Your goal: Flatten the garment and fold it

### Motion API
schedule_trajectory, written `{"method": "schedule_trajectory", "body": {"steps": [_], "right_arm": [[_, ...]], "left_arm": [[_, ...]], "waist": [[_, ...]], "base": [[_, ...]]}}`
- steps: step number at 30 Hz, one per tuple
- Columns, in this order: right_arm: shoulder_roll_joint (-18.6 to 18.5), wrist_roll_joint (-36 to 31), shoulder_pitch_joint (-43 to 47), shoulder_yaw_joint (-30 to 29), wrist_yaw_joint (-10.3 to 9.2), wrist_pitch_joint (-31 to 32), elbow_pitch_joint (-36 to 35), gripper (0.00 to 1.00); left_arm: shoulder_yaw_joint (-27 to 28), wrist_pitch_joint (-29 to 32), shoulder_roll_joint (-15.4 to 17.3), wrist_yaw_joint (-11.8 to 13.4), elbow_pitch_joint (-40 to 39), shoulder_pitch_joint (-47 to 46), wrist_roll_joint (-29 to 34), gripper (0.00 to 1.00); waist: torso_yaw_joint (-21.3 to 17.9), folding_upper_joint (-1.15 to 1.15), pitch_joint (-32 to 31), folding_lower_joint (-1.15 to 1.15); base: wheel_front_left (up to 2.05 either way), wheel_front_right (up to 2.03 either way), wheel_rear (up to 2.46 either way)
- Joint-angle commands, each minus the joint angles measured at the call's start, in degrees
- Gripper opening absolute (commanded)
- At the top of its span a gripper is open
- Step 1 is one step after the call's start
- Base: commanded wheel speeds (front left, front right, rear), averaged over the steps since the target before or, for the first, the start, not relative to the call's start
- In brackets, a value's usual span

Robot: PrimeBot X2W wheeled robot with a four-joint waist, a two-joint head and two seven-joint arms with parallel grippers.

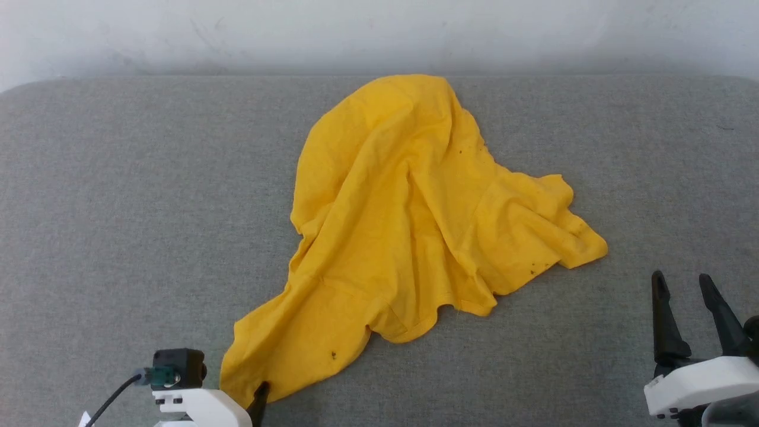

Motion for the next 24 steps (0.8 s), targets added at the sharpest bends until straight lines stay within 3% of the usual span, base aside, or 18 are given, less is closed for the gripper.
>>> {"method": "schedule_trajectory", "body": {"steps": [1, 2, 3, 8, 13, 24], "right_arm": [[0.12, 0.3, -0.43, -0.06, -0.04, -0.26, 0.16, 1.0], [0.12, 0.27, -0.54, 0.01, -0.04, -0.21, 0.15, 1.0], [0.12, 0.25, -0.63, 0.07, -0.04, -0.17, 0.12, 1.0], [0.12, -0.01, -0.48, -0.09, -0.04, 0.18, -0.26, 1.0], [0.12, -0.1, 0.14, -0.35, -0.04, 0.46, -0.13, 1.0], [0.12, 0.01, 1.59, 0.27, -0.04, 0.98, 0.15, 1.0]], "left_arm": [[-0.62, 0.49, -0.67, -0.8, 1.93, -0.35, -0.41, 0.49], [-0.76, 0.12, -1.12, -1.24, 3.26, -0.8, -0.5, 0.05], [-0.83, -0.33, -1.77, -1.83, 4.46, -1.24, -0.86, 0.0], [0.14, -4.41, -5.19, -4.45, 7.23, -3.18, -2.82, 0.0], [2.02, -7.15, -6.87, -6.08, 5.19, -3.33, -5.26, 0.0], [8.48, -9.76, -3.91, -1.71, -3.38, 4.34, -7.32, 0.0]], "waist": [[-0.03, 0.0, -0.08, 0.0], [-0.05, 0.0, -0.14, 0.0], [-0.06, 0.0, -0.19, 0.0], [0.14, 0.0, -0.93, 0.0], [0.7, 0.0, -2.72, 0.0], [2.67, 0.0, -6.03, 0.0]], "base": [[0.0, 0.0, 0.0], [0.0, 0.0, 0.0], [0.0, 0.0, 0.0], [0.0, 0.0, 0.0], [0.0, 0.0, 0.0], [0.0, 0.0, 0.0]]}}
